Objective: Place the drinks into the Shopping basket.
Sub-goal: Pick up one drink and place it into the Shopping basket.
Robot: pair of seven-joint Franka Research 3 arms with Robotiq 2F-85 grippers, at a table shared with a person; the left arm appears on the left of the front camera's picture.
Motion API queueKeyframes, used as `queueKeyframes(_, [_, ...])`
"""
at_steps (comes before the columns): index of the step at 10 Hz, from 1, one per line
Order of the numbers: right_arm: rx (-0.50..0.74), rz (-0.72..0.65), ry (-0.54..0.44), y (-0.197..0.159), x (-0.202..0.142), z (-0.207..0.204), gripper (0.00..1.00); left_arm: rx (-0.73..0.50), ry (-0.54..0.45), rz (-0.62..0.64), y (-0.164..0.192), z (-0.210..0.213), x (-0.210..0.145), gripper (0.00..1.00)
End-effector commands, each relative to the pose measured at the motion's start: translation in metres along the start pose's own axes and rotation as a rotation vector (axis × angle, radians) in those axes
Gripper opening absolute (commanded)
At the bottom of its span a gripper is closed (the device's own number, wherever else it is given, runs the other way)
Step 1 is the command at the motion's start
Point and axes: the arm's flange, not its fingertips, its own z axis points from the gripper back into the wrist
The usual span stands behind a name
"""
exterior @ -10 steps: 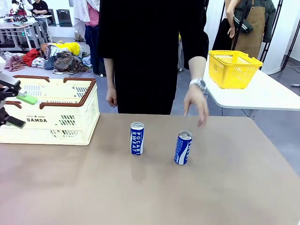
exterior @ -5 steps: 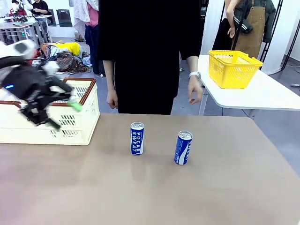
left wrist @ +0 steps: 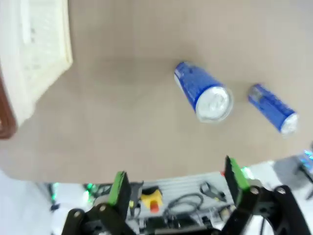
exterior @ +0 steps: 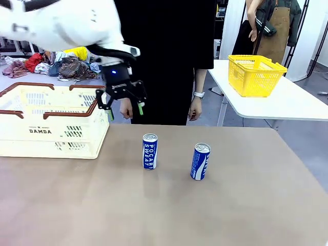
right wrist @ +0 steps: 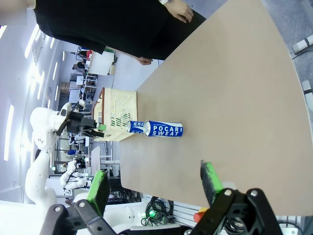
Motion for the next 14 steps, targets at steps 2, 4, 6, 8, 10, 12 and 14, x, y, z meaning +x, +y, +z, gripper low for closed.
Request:
queueKeyframes(2, [0.023,0.021,-0.008,0.000,0.001,0.000,1.00,0.091,-0.051,0.028,-0.044,-0.016,0.006,1.00])
queueKeyframes(4, [0.023,0.021,-0.008,0.000,0.001,0.000,1.00,0.084,-0.117,0.053,-0.053,-0.041,-0.006,1.00])
queueKeyframes(6, [0.023,0.021,-0.008,0.000,0.001,0.000,1.00,0.118,-0.169,0.039,-0.061,-0.067,-0.012,1.00])
queueKeyframes(8, [0.023,0.021,-0.008,0.000,0.001,0.000,1.00,0.124,-0.191,0.033,-0.061,-0.083,-0.003,1.00])
queueKeyframes(10, [0.023,0.021,-0.008,0.000,0.001,0.000,1.00,0.113,-0.147,0.017,-0.053,-0.103,0.007,1.00])
queueKeyframes(12, [0.023,0.021,-0.008,0.000,0.001,0.000,1.00,0.101,-0.143,0.008,-0.050,-0.118,0.005,1.00])
queueKeyframes(14, [0.023,0.021,-0.008,0.000,0.001,0.000,1.00,0.067,-0.119,-0.003,-0.050,-0.131,0.002,1.00])
